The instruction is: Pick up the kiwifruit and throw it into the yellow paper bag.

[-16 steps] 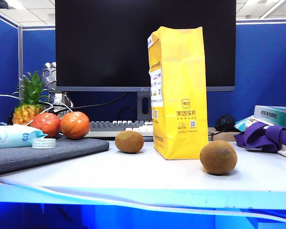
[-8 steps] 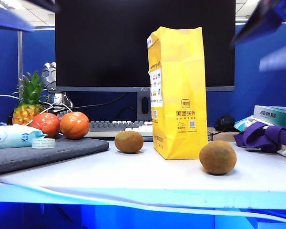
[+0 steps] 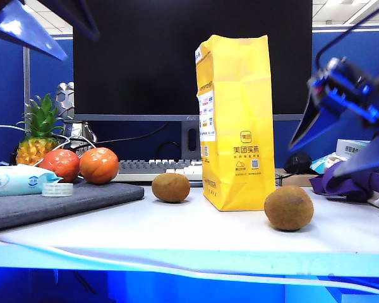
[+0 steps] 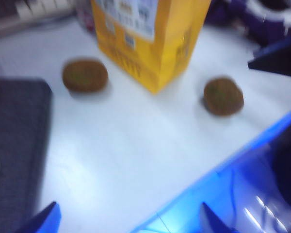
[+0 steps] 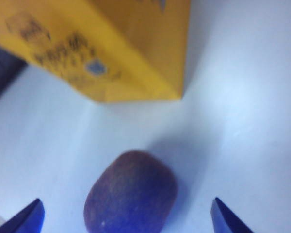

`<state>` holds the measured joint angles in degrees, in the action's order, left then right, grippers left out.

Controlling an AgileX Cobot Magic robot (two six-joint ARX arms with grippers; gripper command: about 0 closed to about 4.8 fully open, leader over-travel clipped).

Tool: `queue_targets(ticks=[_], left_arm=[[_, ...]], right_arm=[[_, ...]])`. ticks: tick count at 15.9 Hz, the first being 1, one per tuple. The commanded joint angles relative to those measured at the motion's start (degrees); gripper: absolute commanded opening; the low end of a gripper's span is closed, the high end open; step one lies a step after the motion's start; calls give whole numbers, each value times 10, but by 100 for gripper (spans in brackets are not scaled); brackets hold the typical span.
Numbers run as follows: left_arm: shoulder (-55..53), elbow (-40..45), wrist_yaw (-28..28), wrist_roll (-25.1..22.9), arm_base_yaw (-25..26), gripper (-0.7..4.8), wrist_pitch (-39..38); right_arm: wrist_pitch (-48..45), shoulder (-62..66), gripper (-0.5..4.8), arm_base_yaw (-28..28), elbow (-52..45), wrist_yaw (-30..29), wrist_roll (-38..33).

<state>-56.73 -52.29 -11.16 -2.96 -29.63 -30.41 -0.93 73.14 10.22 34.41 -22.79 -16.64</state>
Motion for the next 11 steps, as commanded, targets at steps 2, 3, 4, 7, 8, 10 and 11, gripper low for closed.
queue_targets(ticks=[2, 3, 4, 7, 8, 10, 11], left_arm=[[-33, -12, -79, 0, 0, 377, 2], [-39, -12, -93, 0, 0, 377, 5], [-43, -12, -95, 0, 0, 377, 9], [-47, -12, -95, 2, 0, 377, 26], [-47, -12, -95, 2, 0, 377, 32], [-48, -12, -96, 4, 0, 377, 40], [-49, -12, -95, 4, 0, 377, 40]], right_arm=[[-5, 38, 479, 23, 3, 4, 2], [-10, 50, 479, 25, 3, 5, 2], [-20, 65, 479, 28, 3, 9, 2], [-52, 98, 479, 36, 3, 7, -6], [-56, 105, 479, 40, 3, 7, -14], [-84, 127, 479, 55, 3, -4, -31], [-94, 133, 479, 58, 3, -15, -31]])
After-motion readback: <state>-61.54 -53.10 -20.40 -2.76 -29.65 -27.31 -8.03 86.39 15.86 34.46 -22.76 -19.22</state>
